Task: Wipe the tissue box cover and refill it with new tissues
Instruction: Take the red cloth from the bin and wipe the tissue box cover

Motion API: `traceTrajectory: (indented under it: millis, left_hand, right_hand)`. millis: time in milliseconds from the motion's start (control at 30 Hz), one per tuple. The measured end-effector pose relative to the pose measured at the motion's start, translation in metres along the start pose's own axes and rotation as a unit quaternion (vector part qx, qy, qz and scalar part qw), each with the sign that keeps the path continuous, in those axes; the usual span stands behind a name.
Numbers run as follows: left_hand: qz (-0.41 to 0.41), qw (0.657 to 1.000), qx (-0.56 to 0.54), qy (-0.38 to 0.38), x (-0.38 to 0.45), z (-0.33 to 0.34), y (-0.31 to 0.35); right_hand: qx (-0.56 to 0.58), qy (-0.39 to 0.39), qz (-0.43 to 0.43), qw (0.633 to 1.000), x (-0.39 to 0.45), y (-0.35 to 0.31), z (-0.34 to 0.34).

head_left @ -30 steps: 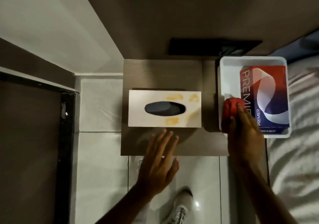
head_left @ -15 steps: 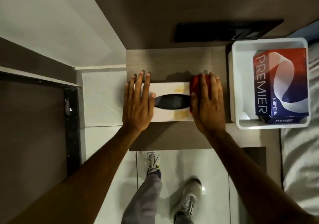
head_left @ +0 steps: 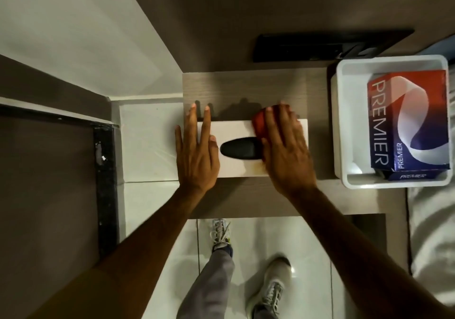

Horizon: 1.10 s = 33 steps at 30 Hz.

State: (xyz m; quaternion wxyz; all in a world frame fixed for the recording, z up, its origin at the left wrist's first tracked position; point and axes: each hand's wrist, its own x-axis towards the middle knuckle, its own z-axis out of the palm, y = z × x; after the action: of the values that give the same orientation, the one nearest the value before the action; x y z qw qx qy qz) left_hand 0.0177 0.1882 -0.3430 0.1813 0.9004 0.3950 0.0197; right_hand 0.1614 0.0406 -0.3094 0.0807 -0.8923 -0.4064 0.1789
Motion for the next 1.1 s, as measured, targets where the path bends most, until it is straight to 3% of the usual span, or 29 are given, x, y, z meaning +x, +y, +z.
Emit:
traceTrajectory:
  millis: [133, 233, 367, 467, 600, 767, 833, 967, 1100]
  left_hand:
    - [0.000, 1.000, 0.005, 0.001, 0.009, -0.003, -0.002]
    - [0.002, 1.000, 0.001, -0.002, 0.011, -0.001, -0.008]
    - [-0.001, 1.000, 0.019, 0.000, 0.006, 0.000, -0.010]
    - [0.001, 1.000, 0.016, 0.002, 0.005, 0.000, -0.009]
    - [0.007, 1.000, 0.011, 0.003, 0.011, 0.000, -0.009]
    - [0.008, 1.000, -0.011, 0.006, 0.004, 0.002, -0.015]
    - [0.008, 1.000, -0.004, 0.004, 0.005, 0.002, -0.015]
    - [0.001, 1.000, 0.010, 0.004, 0.009, 0.001, -0.016]
    - [-0.003, 1.000, 0.015, 0.007, 0.012, -0.001, -0.019]
  right_hand:
    - [0.031, 0.065, 0.116, 0.991, 0.021, -0.040, 0.009]
    - [0.010, 0.053, 0.036, 0.998, 0.028, -0.072, 0.021]
    - [-0.002, 0.019, -0.067, 0.998, 0.019, -0.047, 0.017]
    - [0.025, 0.007, -0.002, 1.000, 0.014, -0.025, 0.007]
    - [0.028, 0.048, 0.090, 0.994, 0.028, -0.060, 0.015]
    - [-0.042, -0.002, -0.118, 0.992, 0.023, -0.052, 0.019]
    - [-0.034, -0.018, -0.098, 0.994, 0.025, -0.027, 0.011]
    - [0.028, 0.005, 0.059, 0.998, 0.027, -0.045, 0.008]
    - [0.031, -0.035, -0.034, 0.998, 0.034, -0.061, -0.001]
